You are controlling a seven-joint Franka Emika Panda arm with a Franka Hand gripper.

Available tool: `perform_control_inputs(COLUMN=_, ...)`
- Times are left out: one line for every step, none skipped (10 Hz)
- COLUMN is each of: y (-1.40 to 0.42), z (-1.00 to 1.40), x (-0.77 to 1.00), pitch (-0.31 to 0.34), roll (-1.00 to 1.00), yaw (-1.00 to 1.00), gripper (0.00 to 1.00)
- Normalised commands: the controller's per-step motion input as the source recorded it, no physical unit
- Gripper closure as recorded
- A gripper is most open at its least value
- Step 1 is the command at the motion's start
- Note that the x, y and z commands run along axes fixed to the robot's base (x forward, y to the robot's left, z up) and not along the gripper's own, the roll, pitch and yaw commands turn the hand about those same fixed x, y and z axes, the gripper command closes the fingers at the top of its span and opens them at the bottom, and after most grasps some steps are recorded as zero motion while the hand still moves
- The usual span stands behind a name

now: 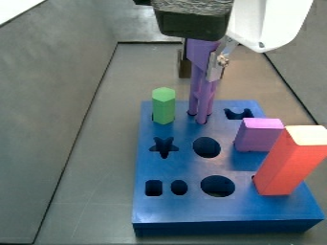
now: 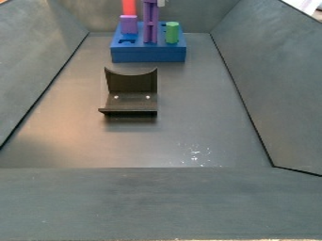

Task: Pick up the 3 prong object. Move up. Place the 3 prong object on the fixture. Regrasp the 3 prong object. Move to above the board. Insert the 3 prong object.
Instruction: Insert the 3 prong object.

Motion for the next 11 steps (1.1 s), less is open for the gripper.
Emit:
perform_control_inputs(y=0.0, z=-0.77, x=0.0, pitch=0.217, roll=-0.07, yaw=-0.27, gripper=1.0)
perform_control_inputs(y=0.0, z=-0.75, x=0.0, pitch=0.239, roll=-0.07, yaw=-0.27, gripper=1.0)
perform_control_inputs(y=0.15, z=-1.0, x=0.1, pitch=0.106, roll=0.0, yaw=-0.45, gripper=1.0)
perform_control_inputs(y=0.07, z=-1.0, x=0.32, pitch=0.017, roll=0.01, yaw=-0.34, gripper=1.0)
perform_control_inputs(y=0.0, z=-1.0, x=0.27, pitch=0.004, roll=0.01, yaw=-0.26, gripper=1.0)
perform_control_inputs(y=0.0, z=-1.0, x=0.29, pitch=0.0, roll=0.02, yaw=-0.23, gripper=1.0)
perform_control_inputs(y=0.01, z=-1.0, x=0.32, pitch=0.0, roll=0.03, yaw=-0.23, gripper=1.0)
perform_control_inputs(y=0.0, z=0.0, x=0.0, pitch=-0.02, roll=0.0, yaw=0.0, gripper=1.0)
perform_control_inputs(y=0.0, z=0.0, x=0.0, pitch=0.0, roll=0.02, yaw=0.0, gripper=1.0)
perform_control_inputs(y=0.0, z=0.0, x=0.0, pitch=0.004, roll=0.0, yaw=0.0, gripper=1.0)
perform_control_inputs(y=0.0, z=0.0, x=0.0, pitch=0.0, roll=0.0, yaw=0.0, gripper=1.0)
